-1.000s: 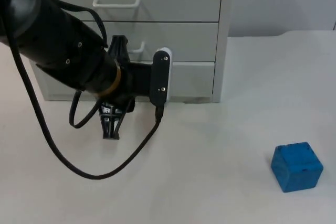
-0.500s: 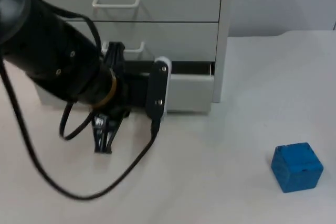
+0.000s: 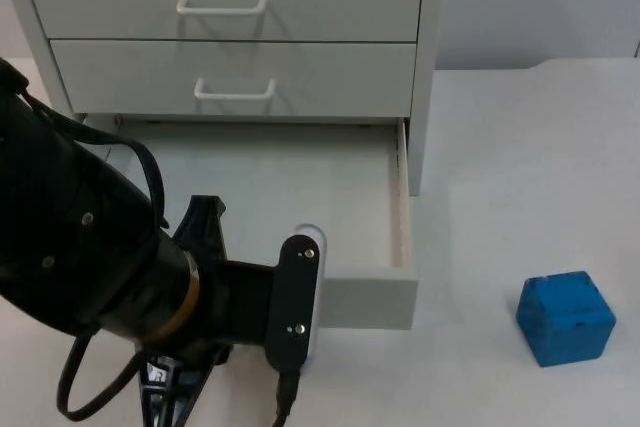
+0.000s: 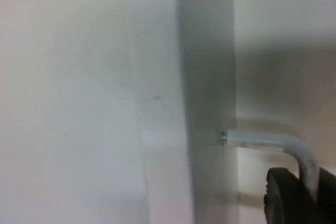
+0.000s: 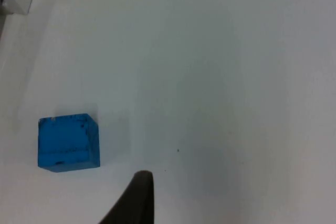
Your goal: Open the drawer with the left hand, place the block into the drawer with the right hand, then close the drawer with the left hand.
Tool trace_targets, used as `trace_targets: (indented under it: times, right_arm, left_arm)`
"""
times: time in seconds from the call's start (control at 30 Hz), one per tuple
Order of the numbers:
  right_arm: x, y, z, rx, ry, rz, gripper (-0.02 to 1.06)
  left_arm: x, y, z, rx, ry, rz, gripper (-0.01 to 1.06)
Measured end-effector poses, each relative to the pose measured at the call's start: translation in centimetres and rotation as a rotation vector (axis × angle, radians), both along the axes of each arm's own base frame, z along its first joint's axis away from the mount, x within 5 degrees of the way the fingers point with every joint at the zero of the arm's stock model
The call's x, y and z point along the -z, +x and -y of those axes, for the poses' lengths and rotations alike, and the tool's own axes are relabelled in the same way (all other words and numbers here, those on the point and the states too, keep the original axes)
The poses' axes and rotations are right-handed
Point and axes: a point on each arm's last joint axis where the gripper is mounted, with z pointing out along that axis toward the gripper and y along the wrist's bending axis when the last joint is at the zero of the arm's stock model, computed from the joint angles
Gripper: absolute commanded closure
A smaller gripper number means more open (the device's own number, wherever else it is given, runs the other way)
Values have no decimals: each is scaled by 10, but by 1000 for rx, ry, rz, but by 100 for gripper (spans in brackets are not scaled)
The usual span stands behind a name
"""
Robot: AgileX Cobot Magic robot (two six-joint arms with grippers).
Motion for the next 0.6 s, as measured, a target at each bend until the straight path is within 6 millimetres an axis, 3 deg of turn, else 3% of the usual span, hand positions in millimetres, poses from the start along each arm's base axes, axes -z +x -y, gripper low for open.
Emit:
trace_targets:
  times: [0.1, 0.17, 0.2, 0.27, 0.33, 0.6]
  right_arm:
    - [0, 0, 0, 0, 0, 0, 0]
    - [0, 0, 0, 0, 0, 0, 0]
    - [0, 0, 0, 0, 0, 0, 0]
    - [0, 0, 0, 0, 0, 0, 0]
    - [0, 0, 0, 0, 0, 0, 0]
    - [0, 0, 0, 0, 0, 0, 0]
  left_arm:
    - [0, 0, 0, -4, -1, -1, 96]
    - [0, 0, 0, 2, 1, 0, 72]
    - [0, -1, 0, 8, 2, -4, 72]
    - [2, -3, 0, 17, -2, -17, 50]
    - [2, -4, 0, 21, -7, -22, 37]
    - [-31, -6, 6, -4, -138, 24, 37]
